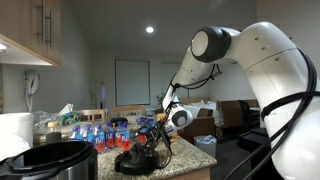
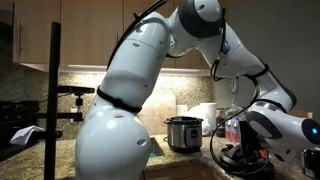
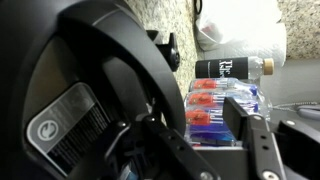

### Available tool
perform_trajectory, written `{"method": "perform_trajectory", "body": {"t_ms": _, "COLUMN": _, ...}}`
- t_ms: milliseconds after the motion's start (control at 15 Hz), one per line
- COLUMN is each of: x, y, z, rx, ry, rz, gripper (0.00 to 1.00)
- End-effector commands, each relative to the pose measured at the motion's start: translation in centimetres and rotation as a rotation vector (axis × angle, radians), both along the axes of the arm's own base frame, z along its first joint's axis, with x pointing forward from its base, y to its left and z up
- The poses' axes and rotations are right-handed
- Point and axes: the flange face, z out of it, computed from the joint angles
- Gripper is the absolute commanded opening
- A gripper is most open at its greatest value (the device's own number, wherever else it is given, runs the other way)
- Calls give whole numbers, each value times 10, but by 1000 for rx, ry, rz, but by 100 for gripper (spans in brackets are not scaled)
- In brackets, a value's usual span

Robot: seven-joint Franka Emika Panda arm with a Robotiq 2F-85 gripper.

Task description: Take the lid off the rice cooker and place it on the counter top

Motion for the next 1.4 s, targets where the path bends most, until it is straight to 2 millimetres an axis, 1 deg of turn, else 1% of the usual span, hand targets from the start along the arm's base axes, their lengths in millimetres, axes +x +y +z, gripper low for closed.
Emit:
{"method": "perform_trajectory", "body": {"t_ms": 0, "x": -1, "y": 3, "z": 15, "rx": 10, "ry": 8, "rz": -45, "gripper": 94}}
{"method": "perform_trajectory", "body": {"t_ms": 67, "x": -1, "y": 2, "z": 15, "rx": 8, "ry": 8, "rz": -48, "gripper": 98}}
{"method": "perform_trajectory", "body": {"t_ms": 133, "x": -1, "y": 2, "z": 17, "rx": 7, "ry": 8, "rz": -51, "gripper": 100}}
{"method": "perform_trajectory", "body": {"t_ms": 533, "x": -3, "y": -2, "z": 25, "rx": -49, "ry": 62, "rz": -110, "gripper": 100}}
{"method": "perform_trajectory", "body": {"t_ms": 600, "x": 38, "y": 43, "z": 55, "rx": -13, "ry": 61, "rz": -76, "gripper": 100}}
{"method": "perform_trajectory", "body": {"t_ms": 667, "x": 44, "y": 49, "z": 60, "rx": -4, "ry": 73, "rz": -76, "gripper": 100}}
{"method": "perform_trajectory", "body": {"t_ms": 733, "x": 55, "y": 60, "z": 71, "rx": -8, "ry": 85, "rz": -80, "gripper": 100}}
{"method": "perform_trajectory", "body": {"t_ms": 867, "x": 79, "y": 91, "z": 97, "rx": -20, "ry": 109, "rz": -70, "gripper": 100}}
{"method": "perform_trajectory", "body": {"t_ms": 1067, "x": 99, "y": 116, "z": 138, "rx": -40, "ry": 127, "rz": -69, "gripper": 100}}
{"method": "perform_trajectory", "body": {"t_ms": 1200, "x": 107, "y": 123, "z": 156, "rx": -51, "ry": 132, "rz": -72, "gripper": 100}}
{"method": "perform_trajectory", "body": {"t_ms": 1333, "x": 110, "y": 126, "z": 171, "rx": -59, "ry": 133, "rz": -65, "gripper": 100}}
